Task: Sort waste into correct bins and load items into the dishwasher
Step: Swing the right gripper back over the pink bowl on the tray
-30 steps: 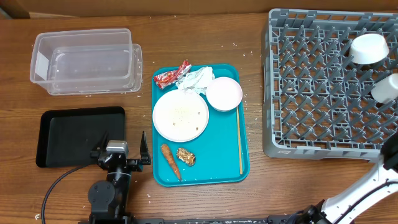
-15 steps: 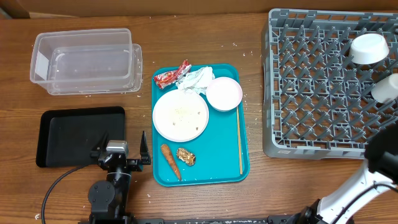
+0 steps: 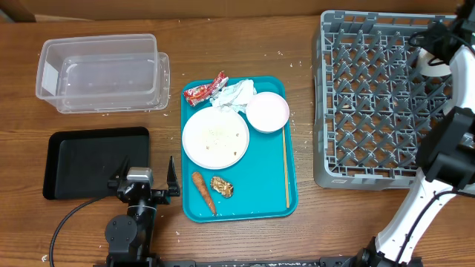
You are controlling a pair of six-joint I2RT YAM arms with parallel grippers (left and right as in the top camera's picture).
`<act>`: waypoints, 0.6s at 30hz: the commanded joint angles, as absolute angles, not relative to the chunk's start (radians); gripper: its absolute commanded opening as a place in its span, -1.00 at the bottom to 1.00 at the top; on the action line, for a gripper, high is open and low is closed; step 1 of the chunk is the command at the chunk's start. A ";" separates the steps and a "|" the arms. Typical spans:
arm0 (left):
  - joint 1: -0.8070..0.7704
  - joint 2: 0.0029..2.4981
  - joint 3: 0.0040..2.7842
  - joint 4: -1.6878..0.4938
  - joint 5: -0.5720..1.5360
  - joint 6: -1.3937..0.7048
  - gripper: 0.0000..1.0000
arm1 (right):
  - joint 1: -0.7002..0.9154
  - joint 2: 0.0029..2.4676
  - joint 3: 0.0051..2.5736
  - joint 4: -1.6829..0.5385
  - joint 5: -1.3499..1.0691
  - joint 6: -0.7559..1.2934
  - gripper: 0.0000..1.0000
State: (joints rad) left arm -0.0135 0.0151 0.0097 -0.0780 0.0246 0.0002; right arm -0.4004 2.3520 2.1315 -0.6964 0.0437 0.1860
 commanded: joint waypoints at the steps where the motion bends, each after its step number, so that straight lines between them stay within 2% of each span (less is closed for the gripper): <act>1: -0.010 0.004 0.005 -0.078 0.018 0.012 1.00 | -0.440 2.339 2.147 -0.717 0.133 0.165 -0.92; 12: -0.010 0.004 0.005 -0.078 0.018 0.012 1.00 | -0.487 2.338 2.171 -0.760 0.169 0.159 -0.92; 18: -0.010 0.004 0.005 -0.078 0.018 0.012 1.00 | -0.487 2.336 2.314 -0.879 0.216 0.162 -0.87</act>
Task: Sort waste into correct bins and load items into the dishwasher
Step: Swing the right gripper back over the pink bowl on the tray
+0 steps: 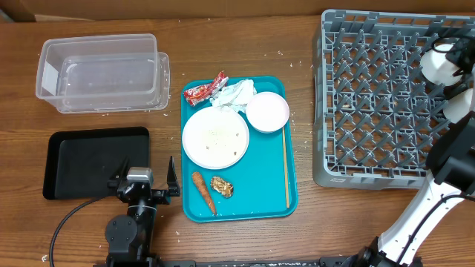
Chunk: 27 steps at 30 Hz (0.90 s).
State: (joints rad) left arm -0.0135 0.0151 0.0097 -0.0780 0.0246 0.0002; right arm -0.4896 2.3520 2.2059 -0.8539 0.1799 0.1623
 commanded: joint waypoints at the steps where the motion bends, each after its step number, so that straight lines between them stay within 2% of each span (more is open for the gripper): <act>1: -0.010 0.004 0.005 -0.078 0.018 0.012 0.99 | -0.487 2.336 2.354 -0.911 0.216 0.169 -0.85; 5: -0.010 0.004 0.005 -0.078 0.018 0.012 1.00 | -0.484 2.329 2.489 -1.024 0.207 0.222 -0.60; 8: -0.010 0.004 0.005 -0.078 0.018 0.012 1.00 | -0.480 2.308 2.596 -1.117 0.187 0.304 -0.06; 10: -0.010 0.004 0.005 -0.078 0.018 0.012 1.00 | -0.477 2.289 2.651 -1.169 0.107 0.327 0.74; 11: -0.010 0.004 0.005 -0.078 0.018 0.012 0.99 | -0.477 2.277 2.679 -1.199 0.031 0.327 1.00; 14: -0.010 0.004 0.005 -0.078 0.018 0.012 0.99 | -0.477 2.223 2.719 -1.299 -0.303 0.327 1.00; 17: -0.010 0.004 0.005 -0.078 0.018 0.012 1.00 | -0.462 2.202 2.719 -1.377 -0.499 0.319 1.00; 21: -0.010 0.004 0.005 -0.078 0.018 0.012 1.00 | -0.402 2.201 2.714 -1.501 -0.712 0.149 1.00; 24: -0.010 0.004 0.005 -0.078 0.018 0.012 1.00 | -0.310 2.202 2.709 -1.623 -0.701 -0.028 1.00; 27: -0.010 0.004 0.005 -0.078 0.018 0.012 1.00 | -0.170 2.203 2.695 -1.694 -0.522 -0.109 1.00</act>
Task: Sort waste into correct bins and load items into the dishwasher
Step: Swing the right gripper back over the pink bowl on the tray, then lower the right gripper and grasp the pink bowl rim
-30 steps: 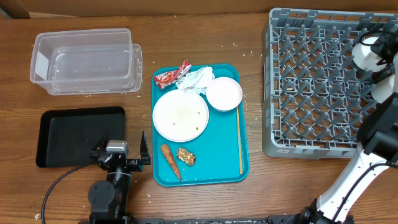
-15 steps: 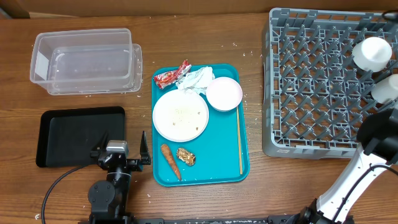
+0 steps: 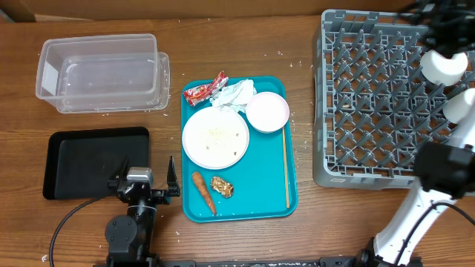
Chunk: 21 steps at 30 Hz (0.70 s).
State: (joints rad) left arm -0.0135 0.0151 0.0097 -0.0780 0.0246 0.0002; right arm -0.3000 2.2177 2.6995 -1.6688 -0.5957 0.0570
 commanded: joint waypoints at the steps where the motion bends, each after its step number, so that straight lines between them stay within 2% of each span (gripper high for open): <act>1: -0.010 0.004 0.005 -0.078 0.018 0.012 1.00 | -0.128 2.203 2.690 -1.694 -0.482 -0.109 1.00; 7: -0.010 0.004 0.005 -0.078 0.018 0.012 1.00 | 0.104 2.240 2.646 -1.692 -0.370 -0.110 1.00; 9: -0.010 0.004 0.005 -0.078 0.018 0.012 1.00 | 0.162 2.251 2.601 -1.689 -0.347 -0.109 0.86; 13: -0.010 0.004 0.005 -0.078 0.018 0.012 1.00 | 0.253 2.276 2.484 -1.681 -0.311 -0.100 0.81; 21: -0.010 0.004 0.005 -0.078 0.018 0.012 1.00 | 0.396 2.306 2.164 -1.446 -0.307 0.041 0.69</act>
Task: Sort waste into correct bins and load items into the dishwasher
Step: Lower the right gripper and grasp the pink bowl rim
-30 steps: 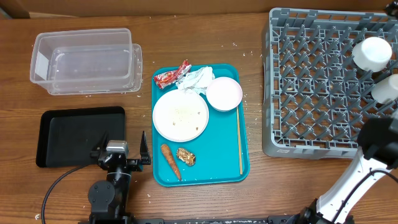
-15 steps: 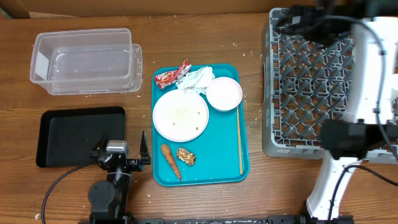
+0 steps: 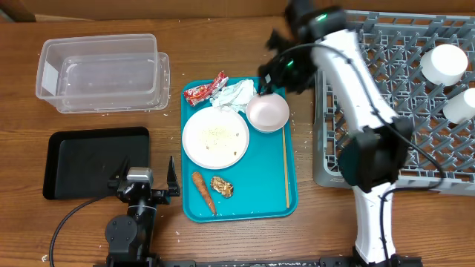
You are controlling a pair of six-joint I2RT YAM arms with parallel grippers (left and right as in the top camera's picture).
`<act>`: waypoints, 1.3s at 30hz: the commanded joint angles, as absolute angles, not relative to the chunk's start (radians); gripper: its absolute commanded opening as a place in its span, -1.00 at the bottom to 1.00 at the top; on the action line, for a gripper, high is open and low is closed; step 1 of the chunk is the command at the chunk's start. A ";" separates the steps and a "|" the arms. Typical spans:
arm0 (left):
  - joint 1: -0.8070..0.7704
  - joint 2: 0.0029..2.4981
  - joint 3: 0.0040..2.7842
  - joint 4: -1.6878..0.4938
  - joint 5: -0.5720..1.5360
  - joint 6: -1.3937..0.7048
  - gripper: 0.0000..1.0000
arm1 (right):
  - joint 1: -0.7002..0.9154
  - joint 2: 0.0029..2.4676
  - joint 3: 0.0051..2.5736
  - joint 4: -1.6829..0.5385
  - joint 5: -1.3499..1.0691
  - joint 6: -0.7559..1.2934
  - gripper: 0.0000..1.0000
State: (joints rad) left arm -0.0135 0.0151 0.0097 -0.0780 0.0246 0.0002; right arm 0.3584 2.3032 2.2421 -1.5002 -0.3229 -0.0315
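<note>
On the teal tray (image 3: 241, 208) lie a white plate (image 3: 215, 139), a small bowl (image 3: 267, 113), a thin chopstick (image 3: 286, 167), a carrot (image 3: 203, 191), a brown food scrap (image 3: 221, 186), a red wrapper (image 3: 205, 89) and a crumpled tissue (image 3: 236, 94). My right gripper (image 3: 273, 78) hangs over the bowl's far rim with its fingers apparently spread and nothing in them. The left gripper (image 3: 147, 182) rests open near the front edge, left of the tray. Two white cups (image 3: 445, 63) stand in the grey dish rack (image 3: 386, 111).
A clear plastic bin (image 3: 100, 70) sits at the back left, with a black tray (image 3: 96, 162) in front of it. My right arm reaches from the front right across the rack's left side.
My right arm has moved from the rack's far right corner leftward to the tray, and its gripper is now over the small bowl. The left arm has stayed put.
My right gripper was at the rack's far right corner against a white cup. Later the cup stood in the rack beside another, with the arm drawn back at that edge. Now the gripper is over the bowl on the tray.
</note>
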 commanded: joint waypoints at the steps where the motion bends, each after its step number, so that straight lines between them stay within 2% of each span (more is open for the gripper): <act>1: -0.010 0.004 0.005 -0.078 0.018 0.012 1.00 | 0.409 2.306 2.134 -1.409 -0.307 0.065 0.68; 7: -0.010 0.004 0.005 -0.078 0.018 0.012 1.00 | 0.472 2.306 2.009 -1.189 -0.208 0.271 0.56; 12: -0.010 0.004 0.005 -0.078 0.018 0.012 1.00 | 0.484 2.307 2.002 -1.118 -0.172 0.340 0.51; 18: -0.010 0.004 0.005 -0.078 0.018 0.012 1.00 | 0.483 2.317 2.002 -1.107 -0.068 0.421 0.33; 22: -0.010 0.004 0.005 -0.078 0.018 0.012 1.00 | 0.484 2.317 2.002 -1.105 -0.068 0.443 0.03; 24: -0.010 0.004 0.005 -0.078 0.018 0.012 1.00 | 0.484 2.318 2.002 -1.105 -0.069 0.450 -0.06; 39: -0.010 0.004 0.005 -0.078 0.018 0.012 1.00 | 0.522 2.318 2.002 -1.111 -0.024 0.514 -0.10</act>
State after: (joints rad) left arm -0.0135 0.0151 0.0097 -0.0780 0.0246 0.0002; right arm 0.5041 2.3180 2.0033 -1.1160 -0.0689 0.4828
